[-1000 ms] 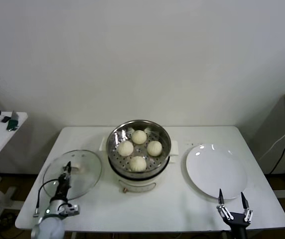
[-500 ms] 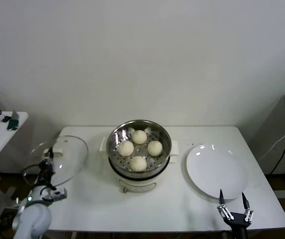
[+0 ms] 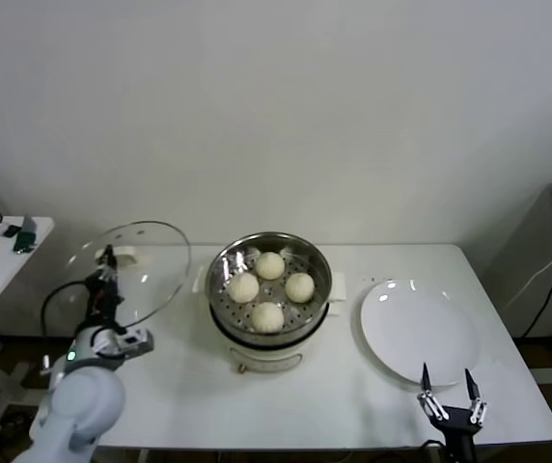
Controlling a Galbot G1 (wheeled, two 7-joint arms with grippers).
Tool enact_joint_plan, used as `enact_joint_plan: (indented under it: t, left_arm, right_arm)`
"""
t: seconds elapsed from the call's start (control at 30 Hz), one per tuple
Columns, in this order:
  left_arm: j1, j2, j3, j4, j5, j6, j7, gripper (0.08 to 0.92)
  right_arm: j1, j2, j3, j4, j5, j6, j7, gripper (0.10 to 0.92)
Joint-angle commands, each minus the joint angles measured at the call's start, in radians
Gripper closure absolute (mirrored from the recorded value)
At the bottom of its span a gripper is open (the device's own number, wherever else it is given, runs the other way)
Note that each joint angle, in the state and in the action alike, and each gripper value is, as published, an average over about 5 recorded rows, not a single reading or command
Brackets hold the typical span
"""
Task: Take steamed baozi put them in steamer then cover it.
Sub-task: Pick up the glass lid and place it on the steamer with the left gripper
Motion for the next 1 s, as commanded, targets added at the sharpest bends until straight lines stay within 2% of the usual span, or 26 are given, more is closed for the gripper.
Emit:
enact_joint_plan:
  t: [0.03,0.27,0.43,0.7,1.0]
  left_arm:
    - [-0.103,-0.044,0.347,-0.102,0.199,0.172,0.093,0.866]
    - [-0.189,-0.101,0.475,-0.038,0.291,0.216,0.147,0.866]
    - [-0.233,-0.185,0.55,0.026,0.383,0.232,0.186,0.866]
    - [-0.282,-0.306,0.603,0.115,0.443,0.241,0.202,0.866]
    - [-0.296,-0.396,0.627,0.197,0.478,0.241,0.197,0.866]
  right_arm:
    - [0.017,-0.004,-0.003,-0.019,-0.007,0.003,0.003,0.203]
    - [0.022,-0.014,-0.001,-0.039,-0.002,0.013,0.004,0.203]
    - [0.025,-0.02,0.0,-0.045,0.003,0.015,0.006,0.203]
    - [0.024,-0.028,0.003,-0.047,0.023,0.018,0.006,0.203]
    - [0.026,-0.035,0.007,-0.062,0.033,0.024,0.008,0.203]
